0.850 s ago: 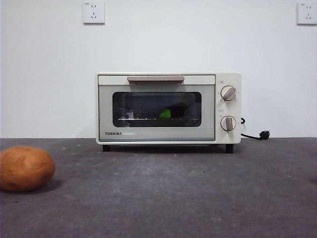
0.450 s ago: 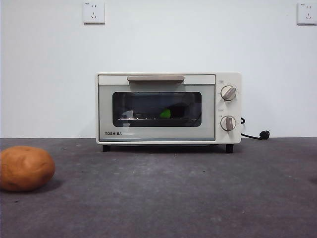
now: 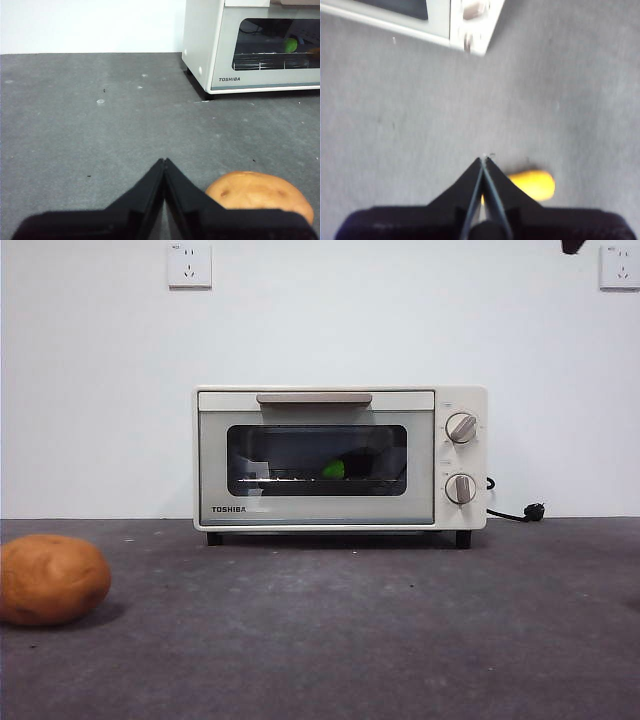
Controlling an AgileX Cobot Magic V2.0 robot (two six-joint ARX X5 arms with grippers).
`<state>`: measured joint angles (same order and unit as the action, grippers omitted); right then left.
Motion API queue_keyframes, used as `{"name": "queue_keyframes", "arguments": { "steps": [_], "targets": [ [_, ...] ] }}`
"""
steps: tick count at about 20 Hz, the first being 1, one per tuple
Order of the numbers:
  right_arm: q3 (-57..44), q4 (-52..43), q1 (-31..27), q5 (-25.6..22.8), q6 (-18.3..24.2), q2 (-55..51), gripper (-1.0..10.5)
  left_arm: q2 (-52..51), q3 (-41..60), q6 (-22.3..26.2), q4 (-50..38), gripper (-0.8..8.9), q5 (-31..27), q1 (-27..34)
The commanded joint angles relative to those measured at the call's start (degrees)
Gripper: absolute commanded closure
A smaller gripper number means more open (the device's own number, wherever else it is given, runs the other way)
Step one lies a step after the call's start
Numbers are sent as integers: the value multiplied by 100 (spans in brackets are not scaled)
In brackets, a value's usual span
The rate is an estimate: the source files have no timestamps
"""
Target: Take the eggplant from the table,put the eggplant in the oven
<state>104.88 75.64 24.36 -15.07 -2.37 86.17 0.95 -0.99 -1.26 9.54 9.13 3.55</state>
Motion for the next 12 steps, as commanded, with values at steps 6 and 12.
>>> {"name": "queue_keyframes", "arguments": {
  "steps": [6, 12],
  "targets": [
    [-13, -490, 0, -17, -61, 35, 946, 20, 55, -77, -55, 817, -13, 17],
    [-13, -887, -278, -188, 260, -291, 946, 31, 55, -77, -55, 817, -15, 17]
  ]
}}
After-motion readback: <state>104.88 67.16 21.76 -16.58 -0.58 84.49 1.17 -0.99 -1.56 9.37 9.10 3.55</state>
